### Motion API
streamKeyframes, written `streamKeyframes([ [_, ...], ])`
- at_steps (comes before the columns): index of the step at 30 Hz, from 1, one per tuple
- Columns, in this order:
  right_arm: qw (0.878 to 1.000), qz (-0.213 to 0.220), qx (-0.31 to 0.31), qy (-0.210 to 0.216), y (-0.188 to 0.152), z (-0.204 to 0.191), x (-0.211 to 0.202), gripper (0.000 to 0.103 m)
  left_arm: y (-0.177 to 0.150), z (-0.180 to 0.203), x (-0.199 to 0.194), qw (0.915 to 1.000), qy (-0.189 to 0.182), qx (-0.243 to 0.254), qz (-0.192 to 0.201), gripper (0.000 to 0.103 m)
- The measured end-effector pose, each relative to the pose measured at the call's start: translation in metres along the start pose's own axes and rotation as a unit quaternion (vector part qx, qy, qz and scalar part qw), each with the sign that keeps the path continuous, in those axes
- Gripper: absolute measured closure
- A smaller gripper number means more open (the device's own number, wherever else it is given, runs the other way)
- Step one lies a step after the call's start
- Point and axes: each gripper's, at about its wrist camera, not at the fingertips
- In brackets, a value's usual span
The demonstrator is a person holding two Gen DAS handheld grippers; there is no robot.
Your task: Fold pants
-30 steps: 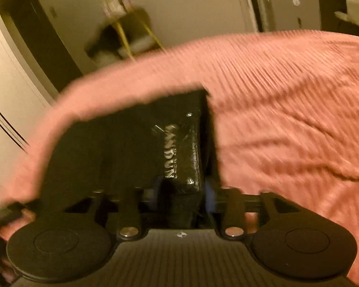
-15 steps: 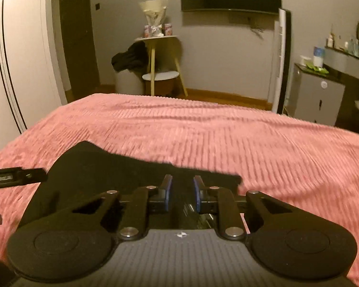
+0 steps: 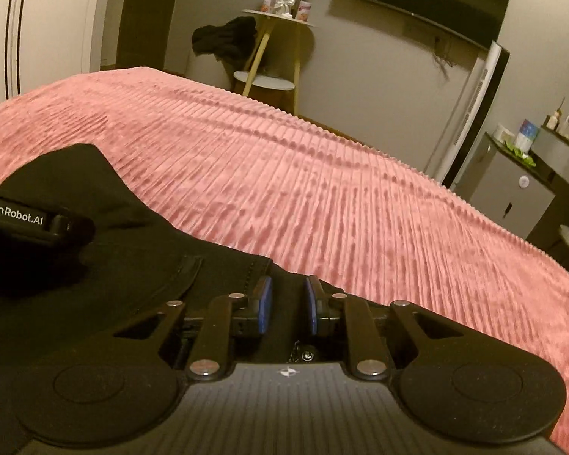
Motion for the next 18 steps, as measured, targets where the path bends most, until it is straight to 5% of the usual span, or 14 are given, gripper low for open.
streamKeyframes([
  [5, 0.996, -0.042, 0.065, 0.051, -0.008, 0.029, -0.032, 0.082, -0.017, 0.008, -0.04, 0.9988, -0.006, 0.046, -0.014, 0.0],
  [9, 0.983, -0.084, 0.109, 0.119, -0.047, 0.042, -0.074, 0.082, -0.045, 0.021, -0.07, 0.9945, -0.016, 0.098, -0.034, 0.0],
  [12, 0.981, -0.092, 0.118, 0.124, -0.07, 0.04, -0.084, 0.082, -0.063, 0.026, -0.073, 0.9922, 0.001, 0.119, -0.038, 0.0],
  [18, 0.954, -0.123, 0.224, 0.16, -0.075, 0.078, -0.098, 0.082, -0.073, 0.022, -0.094, 0.9963, -0.005, 0.077, -0.039, 0.0],
])
Point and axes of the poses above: each gripper's, at about its wrist camera, not at the fingertips, and x roughly the way its jaws point, z to its right, y to its top, and after that the axes turned 13 degrees about -y, right-handed
